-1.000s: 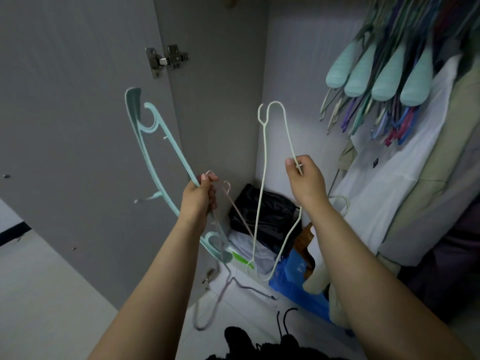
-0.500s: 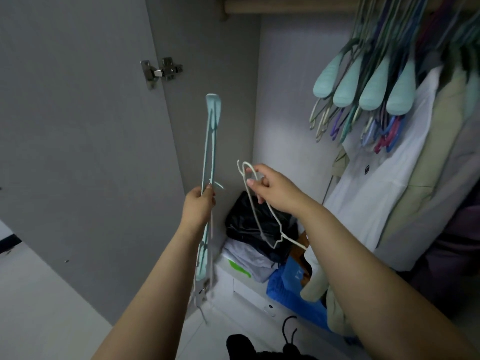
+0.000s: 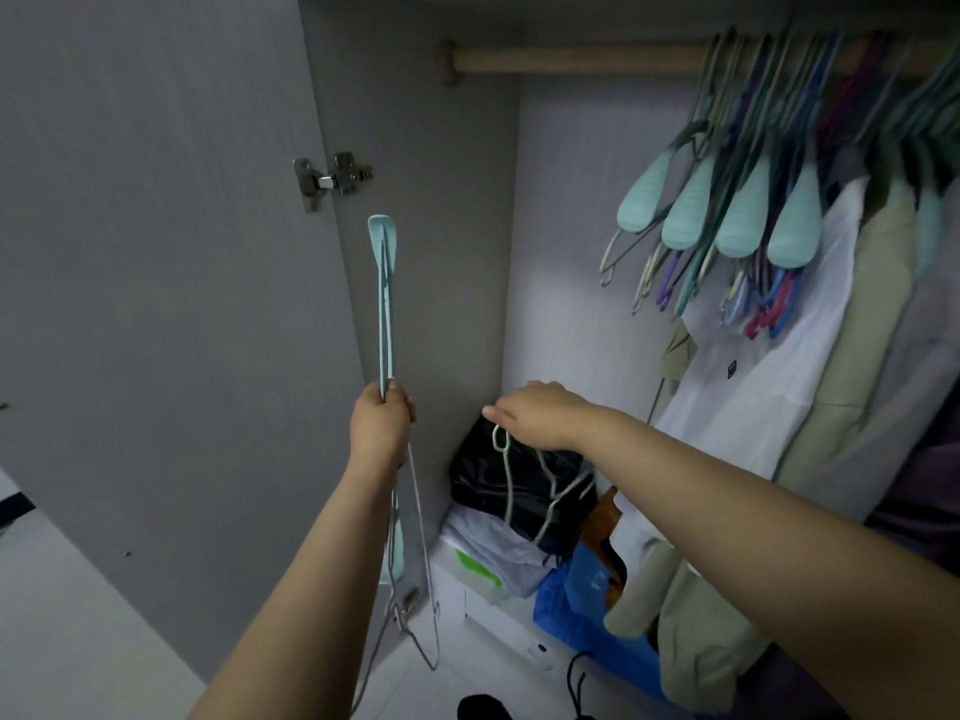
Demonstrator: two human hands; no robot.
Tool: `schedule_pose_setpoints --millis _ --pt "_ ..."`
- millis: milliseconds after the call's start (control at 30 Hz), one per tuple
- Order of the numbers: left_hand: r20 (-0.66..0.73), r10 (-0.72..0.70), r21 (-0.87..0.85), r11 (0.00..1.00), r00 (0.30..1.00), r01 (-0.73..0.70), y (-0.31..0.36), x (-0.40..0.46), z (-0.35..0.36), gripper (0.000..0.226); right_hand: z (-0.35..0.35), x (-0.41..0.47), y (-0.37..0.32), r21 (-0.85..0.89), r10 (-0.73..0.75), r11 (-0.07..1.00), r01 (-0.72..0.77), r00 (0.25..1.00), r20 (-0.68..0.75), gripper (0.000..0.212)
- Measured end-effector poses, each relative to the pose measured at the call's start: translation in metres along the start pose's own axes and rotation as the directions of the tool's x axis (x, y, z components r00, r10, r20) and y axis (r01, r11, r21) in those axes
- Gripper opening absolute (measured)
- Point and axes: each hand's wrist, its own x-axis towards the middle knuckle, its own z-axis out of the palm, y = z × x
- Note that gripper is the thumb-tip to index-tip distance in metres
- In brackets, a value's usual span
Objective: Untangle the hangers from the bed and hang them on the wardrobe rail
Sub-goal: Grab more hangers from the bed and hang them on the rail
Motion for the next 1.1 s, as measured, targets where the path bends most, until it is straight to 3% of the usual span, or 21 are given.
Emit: schedule_pose_setpoints --millis 133,267,333,400,467,567,667,767,867,1000,1067,1100 --pt "-0.016 0.023 0.047 0.999 1.000 -0.022 -0.001 0.006 -0.003 0.033 -0.010 -0.001 -0.003 -0.156 -0.054 0.986 0.055 0.998 0.013 0.074" --pt "-0.033 0.003 0.075 0.997 0.999 0.000 -0.001 0.017 -0.006 0.031 -0.034 -0.010 -0.011 -0.260 -0.270 0.940 0.220 0.948 -0.171 0.049" --pt "-0.047 -0.001 0.044 0.999 0.999 0.004 0.000 0.023 -0.006 0.027 -0.048 -0.013 -0.017 -0.400 -0.461 0.856 0.328 0.834 -0.303 0.040" --pt "-0.057 0.006 -0.004 1.000 0.998 -0.007 0.005 0.025 -0.005 0.027 -0.064 -0.015 -0.020 -0.626 -0.642 0.711 0.321 0.661 -0.389 0.034" --pt "-0.038 0.015 -0.087 0.996 0.999 -0.019 0.016 0.022 -0.003 0.027 -0.085 -0.013 -0.018 -0.761 -0.714 0.626 0.170 0.516 -0.472 0.028" --pt "0.059 0.027 -0.231 0.973 0.998 -0.012 0.032 0.016 0.002 0.024 -0.126 -0.010 -0.007 -0.823 -0.769 0.562 -0.076 0.317 -0.555 0.019" --pt "0.148 0.034 -0.352 0.936 0.988 0.021 0.045 0.009 0.008 0.022 -0.169 -0.011 0.005 -0.835 -0.799 0.506 -0.217 0.247 -0.549 0.020" --pt "0.204 0.023 -0.410 0.910 0.979 0.064 0.058 0.001 0.012 0.020 -0.197 -0.013 0.012 -0.841 -0.774 0.444 -0.310 0.341 -0.534 0.019" --pt "0.241 0.042 -0.466 0.882 0.970 0.078 0.072 -0.006 0.016 0.019 -0.213 -0.022 0.019 -0.844 -0.647 0.400 -0.357 0.542 -0.536 0.022" --pt "0.242 0.078 -0.476 0.878 0.967 0.048 0.083 -0.008 0.017 0.025 -0.213 -0.035 0.033 -0.909 -0.524 0.352 -0.223 0.758 -0.389 0.029" --pt "0.257 0.080 -0.466 0.883 0.963 0.051 0.086 -0.008 0.016 0.024 -0.203 -0.030 0.037 -0.936 -0.471 0.319 -0.148 0.833 -0.292 0.030" --pt "0.261 0.078 -0.461 0.886 0.962 0.053 0.087 -0.008 0.015 0.024 -0.200 -0.031 0.034 -0.930 -0.427 0.319 -0.183 0.848 -0.314 0.028"
